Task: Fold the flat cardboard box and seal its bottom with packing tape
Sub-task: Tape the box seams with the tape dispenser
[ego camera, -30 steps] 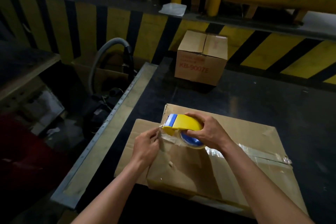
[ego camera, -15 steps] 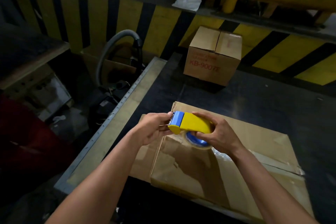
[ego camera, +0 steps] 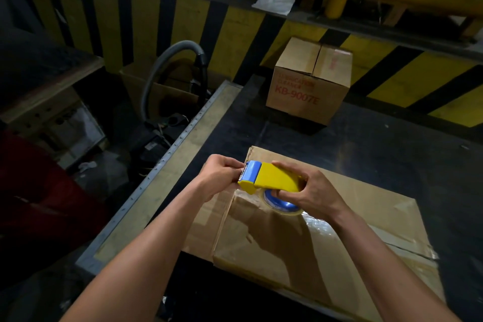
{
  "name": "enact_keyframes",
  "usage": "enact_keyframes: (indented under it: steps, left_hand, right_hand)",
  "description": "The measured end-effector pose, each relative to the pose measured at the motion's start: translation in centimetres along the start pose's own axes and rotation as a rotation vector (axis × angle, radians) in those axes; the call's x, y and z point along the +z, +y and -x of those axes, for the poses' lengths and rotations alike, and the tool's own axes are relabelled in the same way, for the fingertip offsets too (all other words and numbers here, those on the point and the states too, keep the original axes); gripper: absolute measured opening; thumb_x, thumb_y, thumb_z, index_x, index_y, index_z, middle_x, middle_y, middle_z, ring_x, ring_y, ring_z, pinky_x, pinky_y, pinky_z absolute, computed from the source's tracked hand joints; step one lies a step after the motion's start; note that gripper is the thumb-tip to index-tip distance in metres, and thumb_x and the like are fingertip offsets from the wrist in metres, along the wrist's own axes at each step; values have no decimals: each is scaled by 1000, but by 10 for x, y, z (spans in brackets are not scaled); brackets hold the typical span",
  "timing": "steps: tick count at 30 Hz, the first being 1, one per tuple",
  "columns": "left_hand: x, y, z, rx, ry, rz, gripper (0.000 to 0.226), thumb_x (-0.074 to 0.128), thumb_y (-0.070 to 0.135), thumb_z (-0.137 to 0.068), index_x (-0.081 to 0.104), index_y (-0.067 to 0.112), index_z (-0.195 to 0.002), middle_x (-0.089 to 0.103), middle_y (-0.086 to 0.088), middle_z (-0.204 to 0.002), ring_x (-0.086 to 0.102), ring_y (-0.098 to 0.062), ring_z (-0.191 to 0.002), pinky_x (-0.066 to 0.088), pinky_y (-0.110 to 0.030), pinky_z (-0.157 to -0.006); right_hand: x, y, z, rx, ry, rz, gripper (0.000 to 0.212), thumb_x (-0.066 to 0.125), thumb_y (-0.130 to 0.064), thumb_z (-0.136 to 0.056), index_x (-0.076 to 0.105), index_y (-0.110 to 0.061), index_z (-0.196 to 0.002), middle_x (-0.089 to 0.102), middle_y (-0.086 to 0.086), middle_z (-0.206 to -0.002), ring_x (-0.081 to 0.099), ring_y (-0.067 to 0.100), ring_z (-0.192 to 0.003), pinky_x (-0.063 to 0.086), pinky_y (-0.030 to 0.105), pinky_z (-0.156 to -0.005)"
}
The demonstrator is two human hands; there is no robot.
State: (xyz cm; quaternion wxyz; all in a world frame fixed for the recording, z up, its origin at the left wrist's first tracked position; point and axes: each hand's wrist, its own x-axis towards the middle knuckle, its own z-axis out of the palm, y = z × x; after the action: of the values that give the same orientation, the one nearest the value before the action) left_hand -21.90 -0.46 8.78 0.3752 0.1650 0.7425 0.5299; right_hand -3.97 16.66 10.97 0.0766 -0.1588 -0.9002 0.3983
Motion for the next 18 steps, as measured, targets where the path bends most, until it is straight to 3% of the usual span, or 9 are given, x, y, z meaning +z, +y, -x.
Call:
enact_keyframes:
  steps: [4, 10, 14, 18]
  left_hand:
    - [3, 0, 0, 90, 88, -99, 13, 71, 11, -94, 77, 6, -104, 79, -9, -86, 77, -18, -80, 63, -31, -71]
    - [8, -11, 2, 131, 144, -172, 9, 74, 20, -93, 77, 16, -100, 78, 2, -86, 76, -12, -80, 64, -34, -73]
    - [-7, -18, -2, 77, 176, -65, 6, 75, 6, -90, 74, 12, -92, 78, -7, -80, 77, -22, -76, 64, -42, -75]
    - [-9, -18, 2, 39, 122, -30, 2, 72, 4, -92, 72, 6, -94, 77, -14, -83, 77, -23, -76, 64, -39, -75]
  right_hand:
    - [-3, -6, -1, 5, -40, 6, 75, 79, -46, -77, 46, -36, -144, 50, -15, -135, 51, 10, -117, 47, 23, -91]
    - [-11, -9, 0, -18, -98, 71, 77, 79, -43, -78, 44, -34, -146, 46, -18, -134, 47, 8, -116, 47, 26, -94]
    - [-22, -1, 6, -6, -94, 100, 73, 80, -47, -76, 48, -40, -142, 49, -23, -128, 49, 4, -111, 43, 15, -83]
    - [-30, 2, 7, -15, -119, 190, 73, 81, -47, -75, 50, -37, -141, 55, -15, -134, 50, 5, -109, 42, 20, -87]
